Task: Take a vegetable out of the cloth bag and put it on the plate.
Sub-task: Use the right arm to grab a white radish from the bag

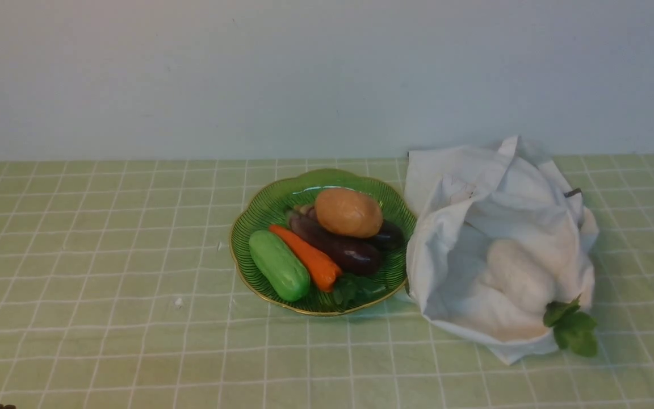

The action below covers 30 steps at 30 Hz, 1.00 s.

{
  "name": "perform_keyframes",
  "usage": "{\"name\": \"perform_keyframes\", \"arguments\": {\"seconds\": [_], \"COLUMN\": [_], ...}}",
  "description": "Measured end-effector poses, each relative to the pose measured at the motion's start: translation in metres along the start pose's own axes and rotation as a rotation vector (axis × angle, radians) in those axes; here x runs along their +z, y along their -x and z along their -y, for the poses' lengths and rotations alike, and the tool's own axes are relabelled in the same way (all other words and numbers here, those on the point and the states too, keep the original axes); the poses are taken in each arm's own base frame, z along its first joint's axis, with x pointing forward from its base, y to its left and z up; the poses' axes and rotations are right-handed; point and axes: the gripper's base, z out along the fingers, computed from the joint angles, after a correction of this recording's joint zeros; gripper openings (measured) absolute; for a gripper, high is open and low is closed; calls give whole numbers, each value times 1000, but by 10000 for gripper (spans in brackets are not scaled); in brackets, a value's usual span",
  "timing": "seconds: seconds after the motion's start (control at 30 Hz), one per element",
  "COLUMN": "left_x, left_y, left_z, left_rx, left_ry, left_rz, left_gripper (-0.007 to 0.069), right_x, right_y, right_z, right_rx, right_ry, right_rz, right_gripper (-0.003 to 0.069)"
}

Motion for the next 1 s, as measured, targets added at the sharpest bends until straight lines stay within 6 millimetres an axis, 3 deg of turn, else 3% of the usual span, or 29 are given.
{"name": "perform_keyframes", "arguments": {"seconds": [0.17, 0.2, 0.3, 0.33, 0.37, 0.53, 0.67, 0.7, 0.8, 0.87, 0.9, 1.0], "left_x": [0, 0, 0, 0, 0, 0, 0, 0, 0, 0, 0, 0], "left_y": [0, 0, 0, 0, 0, 0, 0, 0, 0, 0, 0, 0], "left_z": [0, 0, 0, 0, 0, 0, 0, 0, 0, 0, 0, 0], "left_rx": [0, 0, 0, 0, 0, 0, 0, 0, 0, 0, 0, 0], "left_ry": [0, 0, 0, 0, 0, 0, 0, 0, 0, 0, 0, 0], "left_rz": [0, 0, 0, 0, 0, 0, 0, 0, 0, 0, 0, 0], "left_gripper": [-8, -8, -8, -8, -8, -8, -8, -8, -8, -8, -8, -8], "right_x": [58, 58, 112, 113, 143, 185, 235, 237, 269, 276, 288, 300], "right_y": [2, 3, -4, -2, -10, -28, -52, -53, -65, -67, -72, -80], "right_z": [-1, -2, 0, -1, -4, -13, -15, -14, -4, -1, 4, 12], "right_rx": [-48, -48, -55, -52, -90, -175, -249, -254, -342, -360, -376, -389], "right_ry": [-130, -128, -106, -102, -54, 6, -2, -4, -58, -76, -113, -153], "right_rz": [-605, -607, -821, -816, -887, -999, -1106, -1109, -1151, -1153, -1147, -1140], "right_gripper": [-17, -17, -15, -15, -3, 48, 179, 179, 307, 342, 404, 457]}}
